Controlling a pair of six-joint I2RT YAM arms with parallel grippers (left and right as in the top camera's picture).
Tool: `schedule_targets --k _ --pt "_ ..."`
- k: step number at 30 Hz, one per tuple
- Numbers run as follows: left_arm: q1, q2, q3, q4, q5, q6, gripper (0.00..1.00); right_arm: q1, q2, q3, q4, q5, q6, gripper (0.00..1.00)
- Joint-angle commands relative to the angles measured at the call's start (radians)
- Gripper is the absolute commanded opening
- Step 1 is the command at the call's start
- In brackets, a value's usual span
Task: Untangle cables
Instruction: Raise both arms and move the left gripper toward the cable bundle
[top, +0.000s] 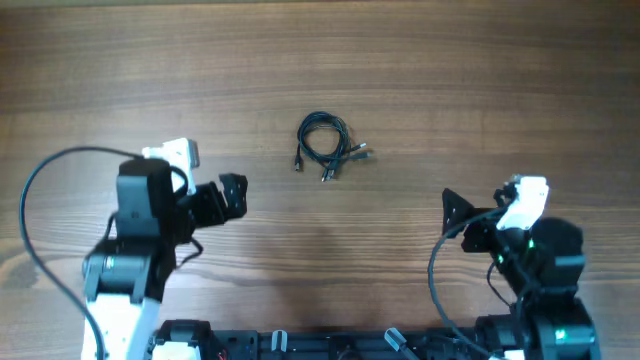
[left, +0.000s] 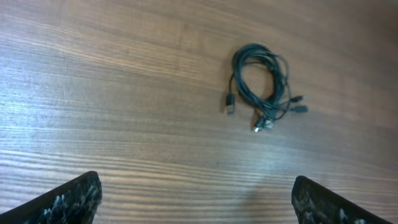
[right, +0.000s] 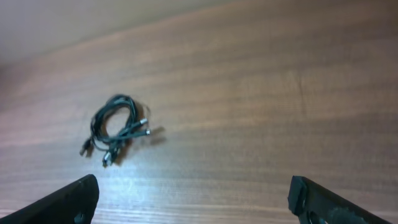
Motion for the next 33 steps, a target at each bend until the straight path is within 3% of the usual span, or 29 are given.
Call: schedule_targets --k 1,10,16,19,33 --pt "0.003 0.122 0.119 -0.048 -0.024 -0.019 1.0 -0.004 0.132 0.124 -0.068 -0.013 0.012 1.0" --pt "0.004 0.31 0.271 -0.182 -0.019 -0.021 1.0 -0.004 0.497 0.413 -0.329 0.037 0.011 1.0" --pt "0.004 0.314 0.271 -0.032 0.124 -0.024 1.0 -0.004 0.587 0.42 -0.317 -0.079 0.011 1.0" --pt "0.003 0.315 0.271 0.076 0.127 -0.078 1.0 -0.004 0.596 0.42 -0.317 -0.08 0.01 1.0" --pt "-0.16 0.496 0.298 0.203 -0.138 -0.121 0.99 -0.004 0.596 0.42 -0.289 -0.177 0.051 1.0"
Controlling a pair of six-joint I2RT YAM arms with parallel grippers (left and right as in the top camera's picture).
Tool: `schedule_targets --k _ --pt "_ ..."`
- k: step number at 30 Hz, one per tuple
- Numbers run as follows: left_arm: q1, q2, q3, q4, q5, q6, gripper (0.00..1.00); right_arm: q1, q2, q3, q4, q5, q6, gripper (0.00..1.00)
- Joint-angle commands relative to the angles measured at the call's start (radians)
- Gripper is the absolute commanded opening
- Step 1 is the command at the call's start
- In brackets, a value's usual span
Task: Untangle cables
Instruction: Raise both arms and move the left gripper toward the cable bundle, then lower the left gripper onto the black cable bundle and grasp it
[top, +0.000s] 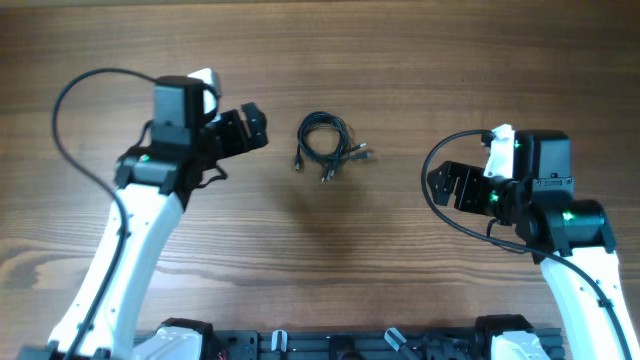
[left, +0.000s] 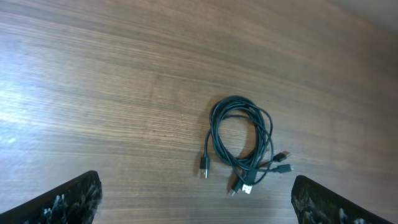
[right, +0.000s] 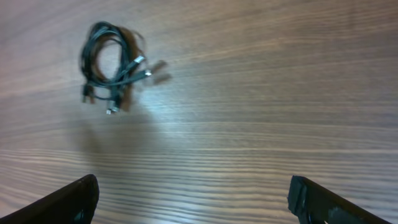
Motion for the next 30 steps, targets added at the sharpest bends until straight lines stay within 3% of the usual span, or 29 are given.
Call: schedule_targets --k 1,3,7,16,18,20,22,30 --pt "-0.08 0.102 0.032 0.047 -0.09 -0.017 0.99 -0.004 0.005 0.021 0.009 -0.049 0.051 1.0" --pt "-0.103 0.147 0.032 0.064 -0.092 -0.041 0.99 -0.004 0.005 0.021 0.005 -0.048 0.056 1.0" --pt "-0.155 0.248 0.032 0.114 -0.092 -0.043 0.89 -0.004 0.005 0.021 -0.008 -0.048 0.056 1.0" --pt "-0.233 0.434 0.032 0.179 -0.176 -0.04 0.84 -0.004 0.006 0.021 -0.038 -0.048 0.097 1.0" --pt "-0.24 0.47 0.032 0.196 -0.177 -0.04 0.79 -0.004 0.005 0.021 -0.038 -0.048 0.1 1.0" --pt "-0.244 0.497 0.032 0.212 -0.178 -0.04 0.61 -0.004 0.006 0.021 -0.038 -0.049 0.1 1.0" --pt "-0.244 0.516 0.032 0.229 -0.178 -0.04 0.54 -0.004 0.005 0.021 -0.04 -0.049 0.103 1.0" --pt "-0.246 0.536 0.032 0.296 -0.177 -0.097 0.53 -0.004 0.005 0.021 -0.059 -0.049 0.124 1.0"
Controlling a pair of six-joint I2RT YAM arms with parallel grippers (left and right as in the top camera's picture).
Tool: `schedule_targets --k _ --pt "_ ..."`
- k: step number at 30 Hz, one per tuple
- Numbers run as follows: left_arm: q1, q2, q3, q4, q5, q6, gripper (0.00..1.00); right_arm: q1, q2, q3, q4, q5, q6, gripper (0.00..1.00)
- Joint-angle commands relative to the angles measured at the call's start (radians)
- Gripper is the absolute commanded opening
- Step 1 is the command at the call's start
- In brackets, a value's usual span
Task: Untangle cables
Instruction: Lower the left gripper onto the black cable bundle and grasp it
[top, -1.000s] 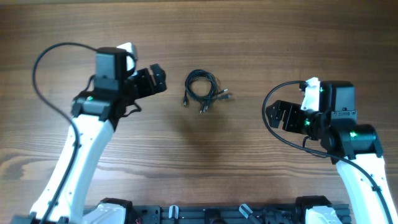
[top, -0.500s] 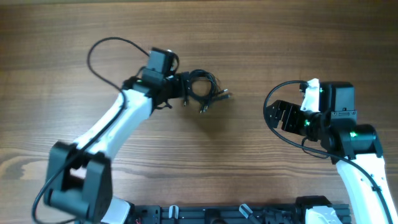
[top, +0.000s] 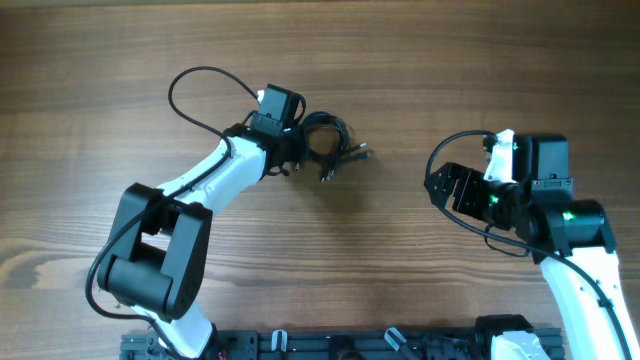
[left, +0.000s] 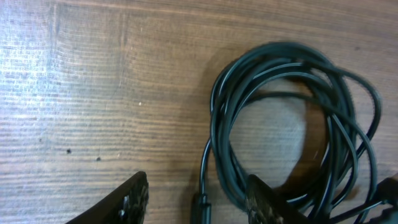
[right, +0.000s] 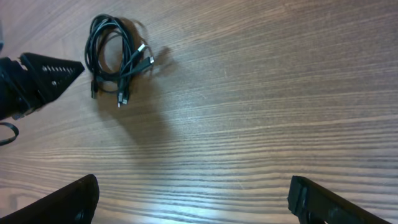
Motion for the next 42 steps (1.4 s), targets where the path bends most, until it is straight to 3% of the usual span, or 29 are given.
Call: schedule_targets --k 1,9,11,17,26,33,39,41,42 --pt "-0.006 0.023 0.019 0.021 -0.015 -0.045 0.53 -0.004 0.005 0.021 -0.004 -0.017 0.017 1.0" --pt "-0.027 0.063 0.019 0.062 -0.017 -0.047 0.54 -0.004 0.005 0.021 -0.014 -0.017 0.018 1.0" --pt "-0.028 0.067 0.019 0.07 -0.019 -0.047 0.48 -0.004 0.005 0.021 -0.017 -0.017 0.018 1.0" --pt "-0.028 0.068 0.019 0.056 -0.024 -0.047 0.16 -0.004 0.005 0.021 -0.016 -0.017 0.018 1.0" --pt "-0.028 0.067 0.019 -0.031 -0.02 -0.047 0.04 -0.004 0.006 0.021 -0.016 -0.017 0.018 1.0" --pt "-0.026 0.061 0.019 -0.254 -0.02 -0.045 0.04 -0.004 0.006 0.021 -0.015 -0.016 0.017 1.0" --pt "-0.025 -0.003 0.019 -0.29 -0.02 -0.035 0.04 -0.004 0.006 0.021 -0.01 -0.016 0.017 1.0" --pt "-0.025 -0.03 0.019 -0.289 -0.02 -0.035 0.17 -0.004 0.006 0.021 -0.011 -0.016 0.017 1.0" --pt "-0.025 -0.042 0.019 -0.286 -0.02 -0.035 0.32 -0.004 0.006 0.021 -0.011 -0.016 0.016 1.0"
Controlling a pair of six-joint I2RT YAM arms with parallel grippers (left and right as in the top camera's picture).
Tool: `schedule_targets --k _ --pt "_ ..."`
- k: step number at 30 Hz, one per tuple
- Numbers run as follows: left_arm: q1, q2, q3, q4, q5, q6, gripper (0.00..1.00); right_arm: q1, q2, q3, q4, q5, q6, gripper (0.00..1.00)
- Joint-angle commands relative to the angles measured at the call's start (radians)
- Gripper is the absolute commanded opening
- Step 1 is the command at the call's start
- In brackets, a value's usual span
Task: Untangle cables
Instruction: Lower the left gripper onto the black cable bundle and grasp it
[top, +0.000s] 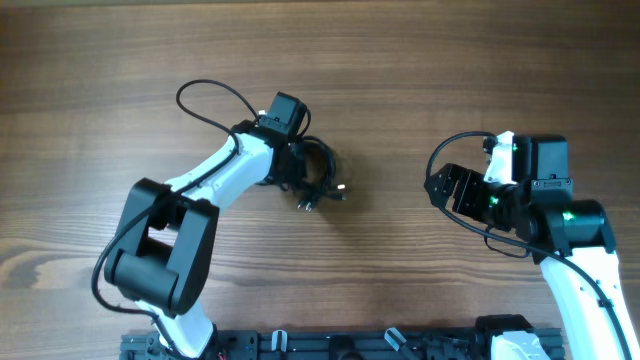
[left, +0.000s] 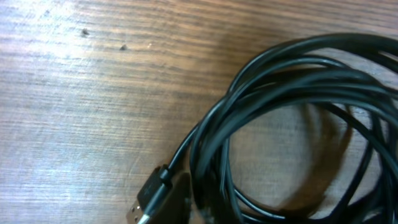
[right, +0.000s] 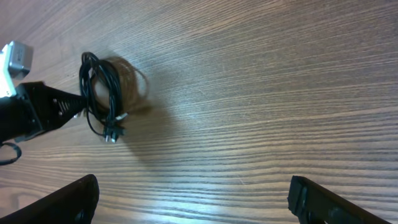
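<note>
A bundle of thin black cables (top: 318, 170) coiled in a loop, with several plugs dangling, is near the middle of the wooden table. My left gripper (top: 298, 168) is shut on the loop's left side. In the left wrist view the coil (left: 292, 93) fills the frame, a USB plug (left: 151, 198) lies beside the fingers (left: 181, 198), and the left gripper (left: 196, 210) pinches the strands. In the right wrist view the bundle (right: 99, 93) stands on edge, held by the left gripper (right: 56, 106), with a ring-shaped shadow beside it. My right gripper (top: 440, 188) stays open, well to the right, with nothing between its fingers (right: 323, 202).
The bare wooden tabletop (top: 450, 80) stretches on all sides of the bundle. The left arm's own black cable (top: 205, 95) loops above its forearm. A dark rail (top: 340, 345) runs along the near edge between the two arm bases.
My left gripper was half open around the flat-lying coil's left edge; now it is shut on the strands. The bundle is tipped on edge and sits slightly nearer. The right arm has not moved.
Both grippers stood open near the arm bases, with the coil flat at the table's middle. Then both arms were extended, the left closer to the coil. Then the left gripper was at the coil's edge, jaws narrowed. Now it grips the bundle, which stands tilted up.
</note>
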Motion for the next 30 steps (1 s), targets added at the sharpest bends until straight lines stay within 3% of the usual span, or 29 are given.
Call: schedule_targets --k 1,5,8,12,19,30 --pt "0.001 -0.072 -0.016 0.004 -0.009 0.002 0.42 -0.004 0.006 0.021 0.004 -0.016 0.009 1.0" --pt "0.001 -0.095 -0.016 0.045 -0.009 0.002 0.68 -0.004 0.006 0.021 0.009 -0.016 0.009 1.0" --pt "0.001 -0.091 -0.016 0.09 -0.011 0.002 0.76 -0.004 0.006 0.021 0.008 -0.016 0.009 1.0" --pt "0.001 -0.077 -0.016 0.151 -0.032 0.002 0.76 -0.004 0.006 0.021 0.008 -0.016 0.009 1.0" --pt "0.001 -0.023 -0.017 0.198 -0.05 0.002 0.61 -0.004 0.006 0.021 0.007 -0.016 0.009 1.0" --pt "0.001 0.034 -0.017 0.2 -0.065 0.002 0.57 -0.004 0.006 0.021 0.006 -0.016 0.009 1.0"
